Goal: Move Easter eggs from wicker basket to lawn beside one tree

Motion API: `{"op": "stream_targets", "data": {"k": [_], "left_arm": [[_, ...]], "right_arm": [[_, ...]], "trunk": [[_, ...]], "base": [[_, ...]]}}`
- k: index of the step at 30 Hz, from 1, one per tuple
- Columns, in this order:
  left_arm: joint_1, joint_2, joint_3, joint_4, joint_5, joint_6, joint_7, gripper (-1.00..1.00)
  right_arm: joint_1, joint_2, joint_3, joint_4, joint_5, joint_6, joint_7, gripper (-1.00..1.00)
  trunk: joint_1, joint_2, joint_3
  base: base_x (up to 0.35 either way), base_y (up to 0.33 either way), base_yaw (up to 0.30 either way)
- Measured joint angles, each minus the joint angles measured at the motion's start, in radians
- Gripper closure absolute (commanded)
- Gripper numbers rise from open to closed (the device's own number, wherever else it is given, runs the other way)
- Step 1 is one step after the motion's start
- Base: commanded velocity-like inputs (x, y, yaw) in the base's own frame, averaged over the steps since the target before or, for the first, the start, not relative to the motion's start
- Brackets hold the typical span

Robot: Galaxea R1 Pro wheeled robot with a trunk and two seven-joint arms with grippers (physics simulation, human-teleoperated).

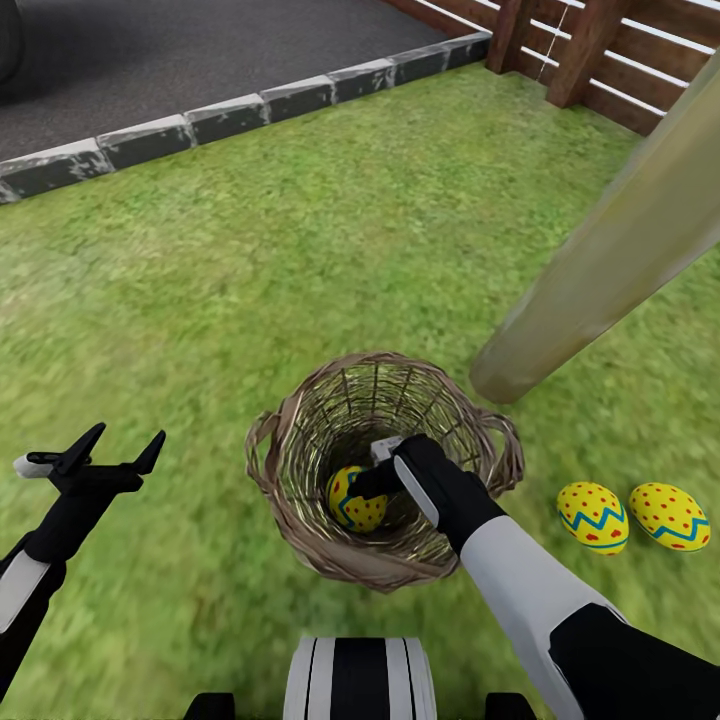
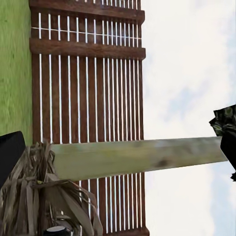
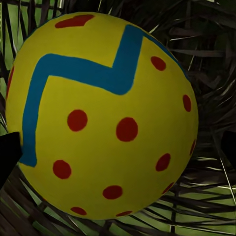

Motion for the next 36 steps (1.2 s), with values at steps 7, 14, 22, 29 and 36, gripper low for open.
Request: {"op": "stream_targets", "data": {"k": [7,14,22,29,36], "left_arm": [[0.0,0.0,0.0,0.0,0.0,0.0,0.0,-1.0],[0.0,-0.007,0.0,0.0,0.0,-0.001,0.0,-1.0],[0.0,-0.008,0.0,0.0,0.0,-0.002,0.0,-1.0],[0.0,-0.008,0.0,0.001,0.0,-0.002,0.0,-1.0],[0.0,-0.008,0.0,0.002,0.0,-0.002,0.0,-1.0]], "right_arm": [[0.0,0.001,0.0,-0.001,-0.019,0.0,0.001,-1.0],[0.0,0.0,-0.001,-0.003,-0.019,-0.001,0.007,-1.0],[0.0,0.001,-0.002,-0.005,-0.04,0.001,0.007,-1.0],[0.0,0.001,-0.003,-0.005,-0.04,0.001,0.007,-1.0],[0.0,0.001,-0.003,-0.005,-0.04,0.002,0.007,1.0]], "trunk": [[0.001,-0.001,-0.011],[0.002,-0.001,-0.015],[0.003,-0.002,-0.027],[0.003,-0.002,-0.027],[0.003,-0.002,-0.027]], "base": [[0.0,0.0,0.0],[0.0,0.0,0.0],[0.0,0.0,0.0],[0.0,0.0,0.0],[0.0,0.0,0.0]]}}
